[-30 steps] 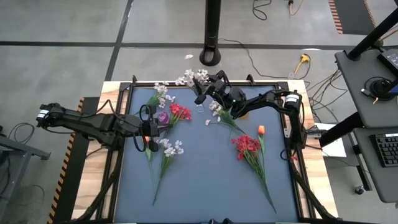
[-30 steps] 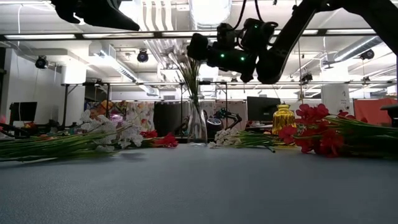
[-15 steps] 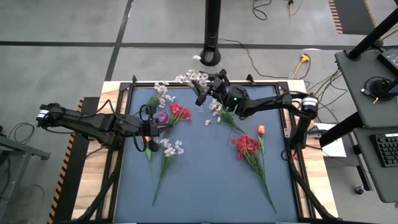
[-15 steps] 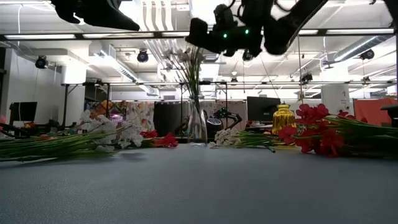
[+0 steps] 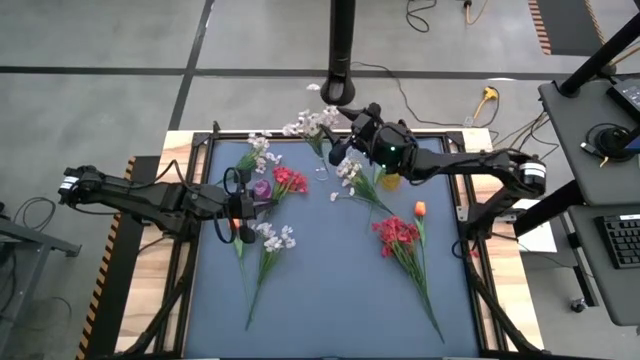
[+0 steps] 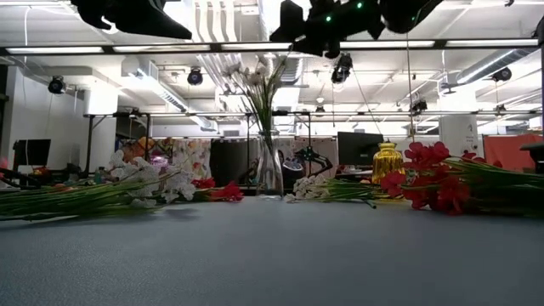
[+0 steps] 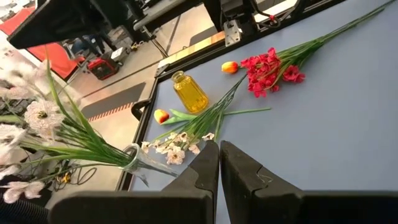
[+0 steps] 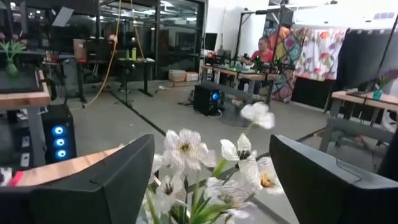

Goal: Sort flowers into vase by color
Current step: Put the orange tulip into the yellow vase

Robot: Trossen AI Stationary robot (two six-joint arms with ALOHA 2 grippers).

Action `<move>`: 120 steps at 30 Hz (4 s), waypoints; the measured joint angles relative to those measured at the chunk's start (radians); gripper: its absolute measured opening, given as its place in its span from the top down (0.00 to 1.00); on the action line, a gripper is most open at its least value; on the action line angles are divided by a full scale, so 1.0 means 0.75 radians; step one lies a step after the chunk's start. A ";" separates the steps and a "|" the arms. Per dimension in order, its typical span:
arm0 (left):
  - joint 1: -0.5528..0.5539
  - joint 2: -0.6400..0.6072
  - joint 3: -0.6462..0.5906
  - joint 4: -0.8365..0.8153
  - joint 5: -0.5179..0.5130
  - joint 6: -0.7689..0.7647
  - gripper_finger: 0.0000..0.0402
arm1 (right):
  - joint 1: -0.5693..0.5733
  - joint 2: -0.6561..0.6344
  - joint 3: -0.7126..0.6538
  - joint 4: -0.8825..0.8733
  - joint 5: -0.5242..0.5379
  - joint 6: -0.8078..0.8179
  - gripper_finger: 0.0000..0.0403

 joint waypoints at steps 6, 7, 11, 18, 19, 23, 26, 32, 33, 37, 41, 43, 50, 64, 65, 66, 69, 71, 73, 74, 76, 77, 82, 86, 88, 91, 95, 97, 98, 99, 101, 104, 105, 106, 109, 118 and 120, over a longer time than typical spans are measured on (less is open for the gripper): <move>0.000 0.000 0.000 0.004 0.000 0.000 1.00 | 0.004 -0.044 0.061 -0.160 0.000 0.024 0.16; 0.000 0.000 0.000 0.005 0.000 0.000 1.00 | 0.008 -0.045 0.078 -0.172 -0.001 0.022 0.15; 0.000 0.000 0.000 0.005 0.000 -0.003 1.00 | 0.015 -0.058 0.153 -0.290 -0.001 0.009 0.14; -0.002 -0.008 0.019 -0.111 -0.005 -0.104 1.00 | 0.058 -0.091 0.348 -0.682 0.002 0.006 0.15; -0.002 -0.011 0.042 -0.186 -0.005 -0.159 1.00 | 0.068 -0.095 0.382 -0.763 0.002 0.018 0.15; -0.004 -0.010 0.158 -0.382 -0.004 -0.447 1.00 | 0.117 -0.115 0.505 -1.135 0.022 0.068 0.16; -0.029 0.000 0.185 -0.384 -0.003 -0.592 1.00 | 0.171 -0.151 0.541 -1.364 0.077 0.107 0.17; -0.148 0.057 0.138 -0.318 -0.053 -0.790 1.00 | 0.321 -0.268 0.448 -1.623 0.106 0.266 0.18; -0.166 0.070 0.131 -0.284 -0.075 -0.803 1.00 | 0.356 -0.286 0.412 -1.637 0.106 0.288 0.18; -0.209 0.138 0.124 -0.179 -0.097 -0.846 1.00 | 0.506 -0.383 0.224 -1.597 0.105 0.377 0.18; -0.231 0.210 0.122 -0.084 -0.098 -0.863 1.00 | 0.666 -0.498 0.014 -1.462 0.142 0.443 0.19; -0.237 0.252 0.122 -0.047 -0.098 -0.889 1.00 | 0.742 -0.547 -0.087 -1.390 0.156 0.466 0.19; -0.264 0.365 0.122 0.006 -0.095 -1.077 1.00 | 0.946 -0.643 -0.309 -1.276 0.175 0.592 0.19; -0.356 0.492 0.130 0.060 -0.093 -1.486 1.00 | 1.105 -0.591 -0.405 -1.270 0.173 0.638 0.19; -0.359 0.503 0.139 0.060 -0.094 -1.494 1.00 | 1.106 -0.585 -0.405 -1.269 0.173 0.638 0.19; -0.362 0.512 0.146 0.060 -0.092 -1.497 1.00 | 1.107 -0.580 -0.405 -1.269 0.173 0.638 0.19; -0.365 0.538 0.190 0.038 -0.057 -1.502 1.00 | 1.108 -0.564 -0.405 -1.270 0.173 0.652 0.19; -0.365 0.554 0.227 -0.001 -0.037 -1.523 1.00 | 1.108 -0.557 -0.405 -1.273 0.173 0.671 0.19; -0.366 0.571 0.274 -0.057 -0.029 -1.558 1.00 | 1.108 -0.556 -0.405 -1.275 0.169 0.689 0.19; -0.368 0.581 0.301 -0.092 -0.029 -1.578 1.00 | 1.108 -0.556 -0.405 -1.275 0.161 0.696 0.19; -0.371 0.606 0.361 -0.160 -0.029 -1.608 1.00 | 1.108 -0.557 -0.405 -1.277 0.130 0.705 0.19; -0.376 0.620 0.389 -0.197 -0.030 -1.617 1.00 | 1.108 -0.557 -0.405 -1.280 0.112 0.711 0.19; -0.415 0.708 0.503 -0.345 -0.031 -1.621 1.00 | 1.108 -0.557 -0.405 -1.281 0.056 0.752 0.19; -0.436 0.773 0.558 -0.413 -0.032 -1.644 1.00 | 1.108 -0.557 -0.405 -1.284 0.026 0.761 0.19; -0.438 0.802 0.585 -0.431 -0.032 -1.692 1.00 | 1.108 -0.557 -0.405 -1.296 0.000 0.773 0.19; -0.439 0.841 0.622 -0.473 -0.008 -1.770 1.00 | 1.108 -0.559 -0.401 -1.385 -0.008 0.844 0.19; -0.448 0.890 0.677 -0.554 0.094 -1.910 1.00 | 1.108 -0.561 -0.366 -1.613 -0.007 0.951 0.19; -0.462 0.915 0.721 -0.634 0.134 -1.982 1.00 | 1.108 -0.563 -0.360 -1.696 -0.006 0.979 0.19; -0.473 0.930 0.744 -0.689 0.146 -2.011 1.00 | 1.108 -0.565 -0.360 -1.725 -0.006 0.987 0.19; -0.488 0.944 0.767 -0.751 0.150 -2.043 1.00 | 1.108 -0.566 -0.360 -1.753 -0.005 0.998 0.19; -0.518 0.974 0.816 -0.873 0.158 -2.126 1.00 | 1.108 -0.567 -0.360 -1.797 -0.002 1.003 0.19; -0.567 1.013 0.882 -1.013 0.204 -2.281 1.00 | 1.108 -0.567 -0.360 -1.809 -0.001 1.004 0.19; -0.584 1.030 0.897 -1.038 0.219 -2.323 1.00 | 1.108 -0.566 -0.360 -1.804 -0.001 1.004 0.19; -0.604 1.049 0.911 -1.057 0.223 -2.355 1.00 | 1.108 -0.566 -0.360 -1.802 0.000 1.004 0.19; -0.651 1.095 0.944 -1.105 0.224 -2.442 1.00 | 1.108 -0.566 -0.360 -1.797 0.035 1.004 0.19; -0.699 1.238 0.953 -1.263 0.314 -2.626 1.00 | 1.107 -0.566 -0.360 -1.797 0.114 1.010 0.19; -0.697 1.251 0.952 -1.277 0.322 -2.615 1.00 | 1.107 -0.567 -0.360 -1.797 0.115 1.005 0.19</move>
